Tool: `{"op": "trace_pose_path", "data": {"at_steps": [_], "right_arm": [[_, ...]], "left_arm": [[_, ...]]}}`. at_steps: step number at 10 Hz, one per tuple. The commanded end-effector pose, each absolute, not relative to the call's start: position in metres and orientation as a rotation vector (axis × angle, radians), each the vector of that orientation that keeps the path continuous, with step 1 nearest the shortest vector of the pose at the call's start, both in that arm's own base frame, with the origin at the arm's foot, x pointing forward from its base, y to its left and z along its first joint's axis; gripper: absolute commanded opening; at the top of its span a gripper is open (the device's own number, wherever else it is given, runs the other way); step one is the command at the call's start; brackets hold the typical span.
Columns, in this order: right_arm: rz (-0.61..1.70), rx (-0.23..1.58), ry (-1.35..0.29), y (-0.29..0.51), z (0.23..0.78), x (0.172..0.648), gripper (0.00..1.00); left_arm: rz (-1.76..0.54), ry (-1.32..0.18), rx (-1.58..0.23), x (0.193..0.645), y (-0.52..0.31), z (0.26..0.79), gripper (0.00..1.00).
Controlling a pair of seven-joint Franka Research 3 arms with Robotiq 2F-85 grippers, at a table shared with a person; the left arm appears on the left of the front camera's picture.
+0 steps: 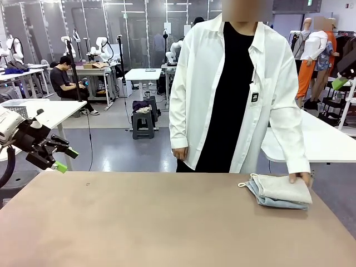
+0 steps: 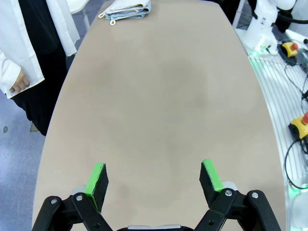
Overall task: Fold the towels and place them in the basket.
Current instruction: Stack the folded Towel with hook on the right side of the table.
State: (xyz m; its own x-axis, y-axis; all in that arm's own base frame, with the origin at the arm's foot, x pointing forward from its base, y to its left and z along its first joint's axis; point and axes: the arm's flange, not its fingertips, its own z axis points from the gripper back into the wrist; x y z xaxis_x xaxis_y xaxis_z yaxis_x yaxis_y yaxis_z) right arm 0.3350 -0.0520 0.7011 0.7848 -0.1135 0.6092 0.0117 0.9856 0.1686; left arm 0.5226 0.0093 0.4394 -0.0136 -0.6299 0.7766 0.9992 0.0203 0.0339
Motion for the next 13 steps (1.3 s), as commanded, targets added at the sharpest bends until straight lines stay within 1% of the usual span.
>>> {"op": "trace_pose_path", "data": {"at_steps": [1, 13], "right_arm": [[-0.073, 0.158, -0.657, -0.0527, 0.7039, 0.3343, 1.0], [-0.073, 0.158, -0.657, -0.0527, 0.7039, 0.3343, 1.0]], "left_arm": [[-1.461, -0.719, -0.654, 0.5213, 0.0093, 0.4404, 0.96], [-1.461, -0.719, -0.654, 0.5213, 0.0093, 0.4404, 0.96]]}}
